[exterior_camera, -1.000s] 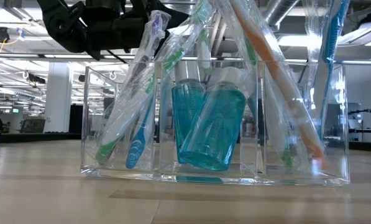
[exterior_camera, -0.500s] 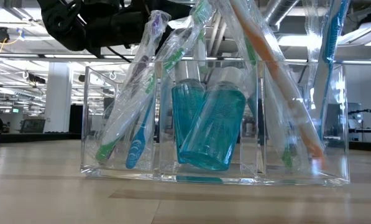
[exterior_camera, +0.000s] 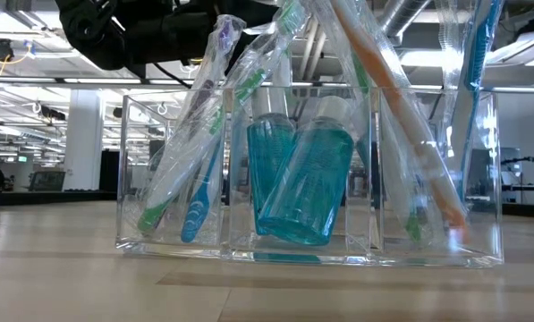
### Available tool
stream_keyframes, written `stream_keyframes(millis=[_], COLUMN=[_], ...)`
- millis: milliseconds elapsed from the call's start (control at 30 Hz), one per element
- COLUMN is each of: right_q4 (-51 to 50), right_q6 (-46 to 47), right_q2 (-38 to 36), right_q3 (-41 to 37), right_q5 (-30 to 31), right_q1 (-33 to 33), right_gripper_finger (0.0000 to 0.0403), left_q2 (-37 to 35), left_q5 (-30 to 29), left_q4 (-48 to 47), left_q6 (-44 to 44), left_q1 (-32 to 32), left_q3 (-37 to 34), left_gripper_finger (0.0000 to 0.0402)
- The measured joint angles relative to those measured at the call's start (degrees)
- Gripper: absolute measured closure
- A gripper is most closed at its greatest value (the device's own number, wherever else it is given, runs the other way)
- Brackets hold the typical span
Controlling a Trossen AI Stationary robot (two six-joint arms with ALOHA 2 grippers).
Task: Pick & Place toothbrushing station
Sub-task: Put the green toothbrush into the transparent organizer
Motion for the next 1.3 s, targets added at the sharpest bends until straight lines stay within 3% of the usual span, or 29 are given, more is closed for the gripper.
stream_keyframes(millis=[300, 733, 1300], right_q4=[0.0, 0.0, -2.57], right_q6=[0.0, 0.0, 2.92], right_q2=[0.02, 0.02, 0.09], right_q3=[0.0, 0.0, -0.02], right_q5=[-0.11, -1.53, -1.27], right_q1=[0.0, 0.0, 0.0], right_gripper_finger=[0.0403, 0.0403, 0.0392], left_q2=[-0.02, -0.02, -0.07], left_q5=[-1.5, -1.72, -1.5], left_q4=[-0.02, -0.04, -1.9], left_q6=[1.29, 4.36, 4.51], left_q1=[0.0, 0.02, 0.26], left_q3=[0.0, 0.0, 0.07], left_gripper_finger=[0.028, 0.0392, 0.0398])
